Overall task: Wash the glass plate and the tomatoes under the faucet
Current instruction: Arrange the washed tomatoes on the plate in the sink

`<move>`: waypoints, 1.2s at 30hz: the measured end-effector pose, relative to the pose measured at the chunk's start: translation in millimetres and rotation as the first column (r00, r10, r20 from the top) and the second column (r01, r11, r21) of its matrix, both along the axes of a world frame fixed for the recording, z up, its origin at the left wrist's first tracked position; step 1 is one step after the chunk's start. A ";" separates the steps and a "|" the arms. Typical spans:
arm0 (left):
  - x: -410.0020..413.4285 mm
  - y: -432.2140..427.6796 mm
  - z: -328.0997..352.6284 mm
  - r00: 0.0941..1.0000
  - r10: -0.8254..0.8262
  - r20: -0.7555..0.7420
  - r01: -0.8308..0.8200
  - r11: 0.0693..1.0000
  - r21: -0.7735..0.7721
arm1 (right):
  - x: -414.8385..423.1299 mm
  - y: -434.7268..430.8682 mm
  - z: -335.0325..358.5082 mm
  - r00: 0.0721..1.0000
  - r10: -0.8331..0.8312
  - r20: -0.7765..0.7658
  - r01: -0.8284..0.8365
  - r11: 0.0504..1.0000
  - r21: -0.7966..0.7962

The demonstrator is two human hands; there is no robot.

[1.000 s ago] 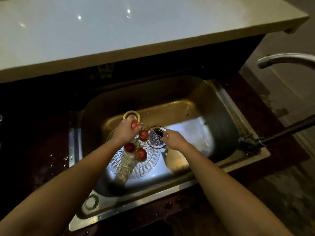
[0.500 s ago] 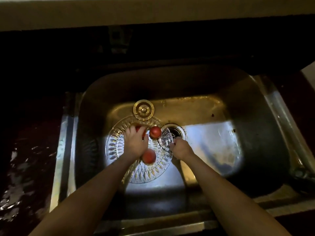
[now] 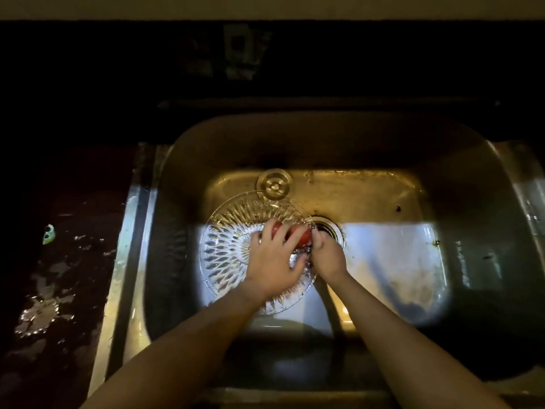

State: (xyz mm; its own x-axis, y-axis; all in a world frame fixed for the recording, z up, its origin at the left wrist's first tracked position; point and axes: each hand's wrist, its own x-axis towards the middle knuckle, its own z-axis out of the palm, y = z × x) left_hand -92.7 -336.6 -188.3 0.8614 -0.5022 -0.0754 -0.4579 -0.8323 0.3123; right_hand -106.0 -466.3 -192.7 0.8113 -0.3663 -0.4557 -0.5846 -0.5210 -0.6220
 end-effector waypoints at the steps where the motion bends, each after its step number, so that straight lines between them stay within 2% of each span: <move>1: -3.8 -1.7 4.7 1.000 0.031 -0.006 -0.031 0.999 -0.024 | 0.1 0.5 5.0 0.999 -0.010 0.049 0.009 1.000 0.015; 5: -8.1 -5.2 24.6 0.983 0.156 -0.101 -0.169 0.976 -0.135 | -0.8 -1.7 28.8 0.993 -0.009 0.116 0.009 1.000 0.002; 15: 18.0 7.5 65.5 0.858 0.218 -0.465 -0.399 0.854 -0.335 | 2.0 -5.2 103.0 0.987 0.126 0.096 -0.109 0.979 -0.172; 18: 21.7 15.2 77.3 0.834 0.205 -0.513 -0.432 0.819 -0.377 | 6.6 2.3 121.6 0.984 0.172 0.049 -0.155 0.957 -0.245; 28: 9.5 25.6 108.6 0.789 0.153 -0.595 -0.508 0.708 -0.491 | 6.0 18.6 166.2 0.995 0.099 0.024 -0.081 0.911 -0.404; 36: -1.6 27.7 121.7 0.744 0.108 -0.659 -0.570 0.617 -0.543 | 0.6 28.9 191.0 0.997 0.083 -0.004 -0.076 0.892 -0.446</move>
